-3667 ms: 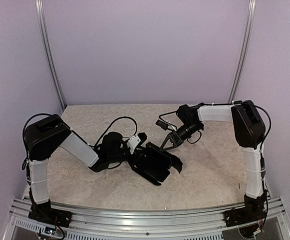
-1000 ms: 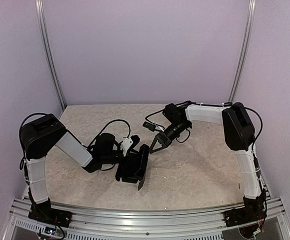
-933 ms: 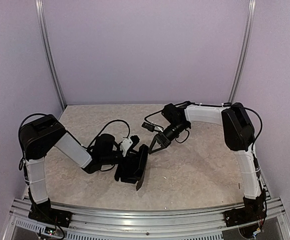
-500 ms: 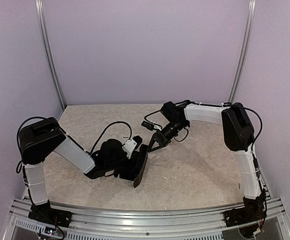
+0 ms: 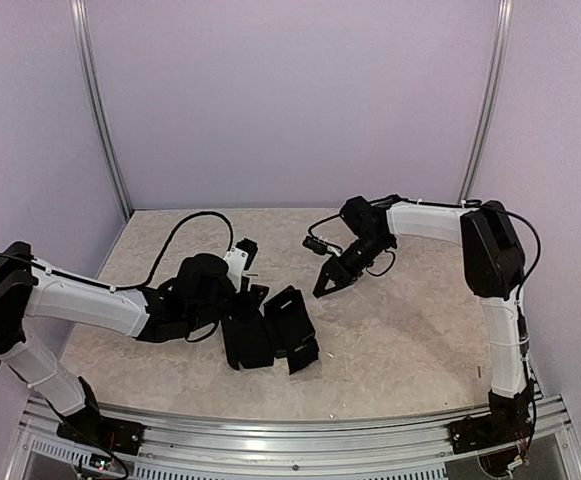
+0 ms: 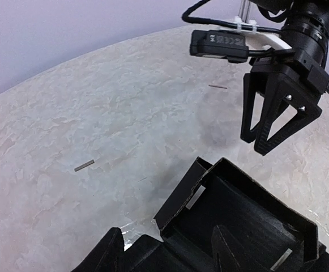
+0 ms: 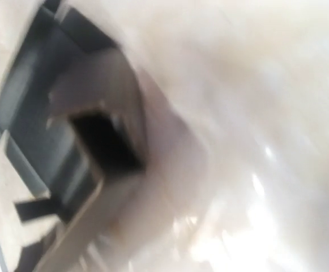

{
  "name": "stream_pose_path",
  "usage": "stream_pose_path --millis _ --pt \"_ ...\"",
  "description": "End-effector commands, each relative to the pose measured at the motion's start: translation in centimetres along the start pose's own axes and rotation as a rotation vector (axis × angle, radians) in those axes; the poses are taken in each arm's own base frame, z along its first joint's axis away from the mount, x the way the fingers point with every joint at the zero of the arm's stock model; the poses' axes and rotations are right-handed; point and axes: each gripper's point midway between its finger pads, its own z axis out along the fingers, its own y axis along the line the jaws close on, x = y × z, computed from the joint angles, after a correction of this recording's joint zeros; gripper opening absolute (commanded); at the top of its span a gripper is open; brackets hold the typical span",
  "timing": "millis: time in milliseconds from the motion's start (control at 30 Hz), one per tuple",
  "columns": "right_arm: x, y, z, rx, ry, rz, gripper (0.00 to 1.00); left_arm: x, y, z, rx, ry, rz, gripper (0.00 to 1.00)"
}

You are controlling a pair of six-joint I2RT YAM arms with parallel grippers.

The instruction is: Fold the paper box

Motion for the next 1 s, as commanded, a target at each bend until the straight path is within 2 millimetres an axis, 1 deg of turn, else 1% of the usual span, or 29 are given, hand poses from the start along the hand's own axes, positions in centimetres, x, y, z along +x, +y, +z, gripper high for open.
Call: stream_pose_path --millis 0,67,133,167,267,333,433,500,567,667,800,867,967 --pt "0.2 1.7 -4.3 0.112 -0.064 -0.056 0.39 2.0 1.0 -2.5 -0.042 0.140 -0.052 0.54" --pt "1.1 2.6 -4.5 0.097 -0.078 -0.050 0.41 2.2 1.1 -3.2 -0.034 0.170 -0.080 0.55" --pt "1.9 3.4 -4.2 0.082 -0.086 -0.038 0.45 3.3 1.2 -3.8 -0.023 0.232 -0.106 0.55" --pt "2.3 3.7 -3.8 0.077 -0.084 -0.033 0.47 3.8 1.2 -3.9 -0.017 0.261 -0.122 0.55" --pt "3.7 4.6 -1.3 0.045 -0.034 -0.028 0.48 6.0 1.9 -4.3 -0.057 0.368 -0.190 0.55" --pt "3.7 5.5 0.0 0.026 -0.010 -0.041 0.48 7.6 2.2 -4.7 -0.088 0.428 -0.234 0.55" --pt "3.2 6.2 1.6 0.017 0.011 -0.043 0.47 9.6 2.2 -5.3 -0.103 0.480 -0.311 0.55" --pt "3.2 5.9 2.4 0.022 0.029 -0.024 0.43 10.5 1.9 -5.9 -0.101 0.503 -0.376 0.55" --pt "3.4 5.5 2.9 0.038 0.041 -0.009 0.36 11.2 1.4 -6.5 -0.087 0.521 -0.426 0.55" --pt "3.6 4.8 2.9 0.078 0.048 -0.001 0.26 11.9 0.7 -7.3 -0.077 0.541 -0.457 0.55" --pt "3.4 5.0 2.8 0.083 0.043 -0.015 0.14 12.3 -0.2 -8.0 -0.069 0.552 -0.453 0.55" --pt "3.4 4.8 3.1 0.086 0.050 -0.020 0.10 12.3 -0.5 -8.1 -0.068 0.553 -0.446 0.55" --pt "3.4 4.1 3.5 0.120 0.073 -0.028 0.09 12.3 -0.7 -8.1 -0.078 0.555 -0.431 0.54"
